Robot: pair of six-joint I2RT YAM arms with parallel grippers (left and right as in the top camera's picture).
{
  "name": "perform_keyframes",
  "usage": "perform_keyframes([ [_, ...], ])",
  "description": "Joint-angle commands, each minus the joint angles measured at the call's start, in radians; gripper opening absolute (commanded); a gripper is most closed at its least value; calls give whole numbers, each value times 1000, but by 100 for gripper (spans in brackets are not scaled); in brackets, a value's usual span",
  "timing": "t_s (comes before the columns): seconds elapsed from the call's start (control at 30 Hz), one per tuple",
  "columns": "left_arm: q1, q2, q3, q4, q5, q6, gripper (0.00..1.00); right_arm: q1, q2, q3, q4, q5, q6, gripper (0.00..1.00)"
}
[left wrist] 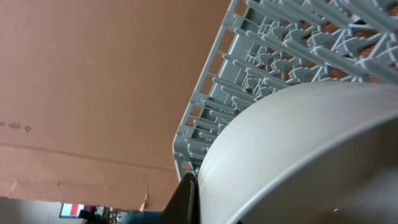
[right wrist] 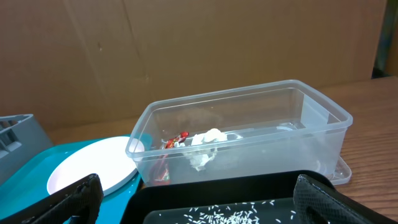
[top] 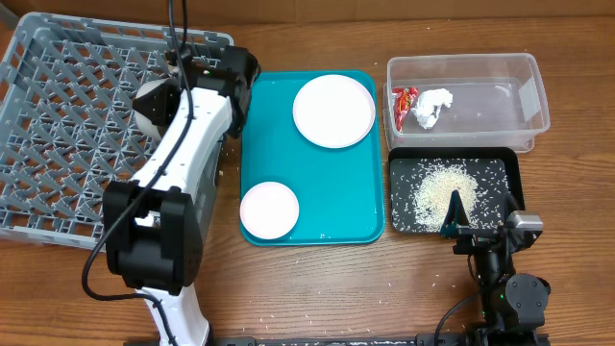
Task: Sort waste into correct bins and load items into the dishwasher
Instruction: 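Lift the grey bowl and set it into the dish rack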
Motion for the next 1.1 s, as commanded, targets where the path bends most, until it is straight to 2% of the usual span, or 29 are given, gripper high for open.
perform_keyframes([
  [0.0, 53, -21, 1, 26, -28, -28, 4, -5, -7, -10, 3, -2, -4, 100],
  [0.1, 103, -20, 1, 37, 101, -27, 4, -5, -7, -10, 3, -2, -4, 100],
  [0.3, 97, -14, -1, 53, 165, -28, 4, -5, -7, -10, 3, -2, -4, 100],
  [0.5, 95, 71, -6, 40, 153, -9, 4, -5, -7, -10, 3, -2, -4, 100],
  [0.77, 36, 79, -6, 29, 150, -9, 7, -5, -7, -10, 3, -2, -4, 100],
  [0.8, 20, 79, -6, 22, 148, -9, 10, -5, -7, -10, 3, -2, -4, 100],
  [0.93, -31, 78, -6, -10, 153, -13, 45, -5, -7, -10, 3, -2, -4, 100],
  [1.0, -52, 66, -2, -50, 170, -45, 54, -5, -7, -10, 3, -2, -4, 100],
  [1.07, -82, 23, 23, -112, 250, -96, 59, -5, -7, -10, 3, -2, -4, 100],
])
